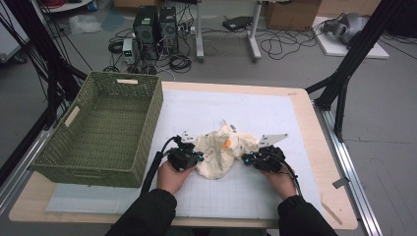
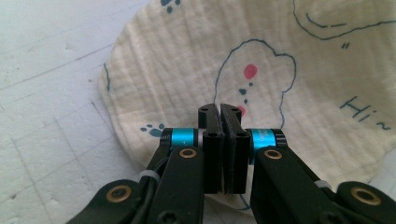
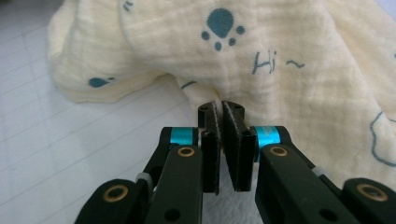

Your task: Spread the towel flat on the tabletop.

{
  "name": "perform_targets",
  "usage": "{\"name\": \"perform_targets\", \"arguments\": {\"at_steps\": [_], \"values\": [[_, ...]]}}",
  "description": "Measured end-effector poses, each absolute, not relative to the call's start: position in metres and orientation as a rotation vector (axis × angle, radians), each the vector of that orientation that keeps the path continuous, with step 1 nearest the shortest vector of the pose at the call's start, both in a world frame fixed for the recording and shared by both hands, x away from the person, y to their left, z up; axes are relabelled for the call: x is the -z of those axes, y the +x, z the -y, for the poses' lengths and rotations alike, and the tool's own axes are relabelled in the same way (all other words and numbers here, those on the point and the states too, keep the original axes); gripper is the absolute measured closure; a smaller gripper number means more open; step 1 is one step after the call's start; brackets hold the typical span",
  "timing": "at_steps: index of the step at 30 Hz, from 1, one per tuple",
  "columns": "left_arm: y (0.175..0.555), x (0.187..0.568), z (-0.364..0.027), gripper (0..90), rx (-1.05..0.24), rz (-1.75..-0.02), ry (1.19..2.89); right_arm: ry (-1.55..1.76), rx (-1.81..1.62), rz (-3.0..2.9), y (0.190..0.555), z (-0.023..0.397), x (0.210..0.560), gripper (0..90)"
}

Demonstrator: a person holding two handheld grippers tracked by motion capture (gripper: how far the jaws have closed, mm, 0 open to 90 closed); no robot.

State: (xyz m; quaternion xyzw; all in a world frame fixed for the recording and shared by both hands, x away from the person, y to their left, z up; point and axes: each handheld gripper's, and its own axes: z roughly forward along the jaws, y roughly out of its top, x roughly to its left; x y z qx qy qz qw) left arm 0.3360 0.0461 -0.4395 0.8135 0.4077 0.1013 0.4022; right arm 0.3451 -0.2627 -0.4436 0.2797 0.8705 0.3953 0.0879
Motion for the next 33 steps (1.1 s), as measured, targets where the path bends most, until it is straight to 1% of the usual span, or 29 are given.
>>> {"name": "perform_targets", "arguments": {"at_steps": [6, 11, 15, 19, 23, 28, 33], "values": [[0.333, 0.43, -0.052, 87.9, -0.258, -1.027, 1.99, 0.783, -1.209, -2.596, 0.331, 0.272, 0.429, 85.9], [0.335, 0.422, -0.06, 88.2, -0.271, -1.067, 1.908, 0.766, -1.236, -2.583, 0.318, 0.287, 0.416, 86.0], [0.339, 0.421, -0.065, 88.2, -0.297, -1.107, 1.87, 0.775, -1.245, -2.554, 0.317, 0.301, 0.404, 86.1], [0.345, 0.423, -0.066, 88.2, -0.321, -1.158, 1.836, 0.815, -1.229, -2.535, 0.329, 0.312, 0.395, 86.1], [0.352, 0.428, -0.067, 88.2, -0.349, -1.208, 1.814, 0.87, -1.2, -2.523, 0.35, 0.317, 0.395, 86.1], [0.36, 0.434, -0.069, 88.2, -0.367, -1.267, 1.803, 0.931, -1.147, -2.543, 0.379, 0.313, 0.404, 86.1], [0.365, 0.443, -0.069, 88.1, -0.373, -1.294, 1.857, 0.994, -1.139, -2.556, 0.4, 0.306, 0.419, 86.1]]}}
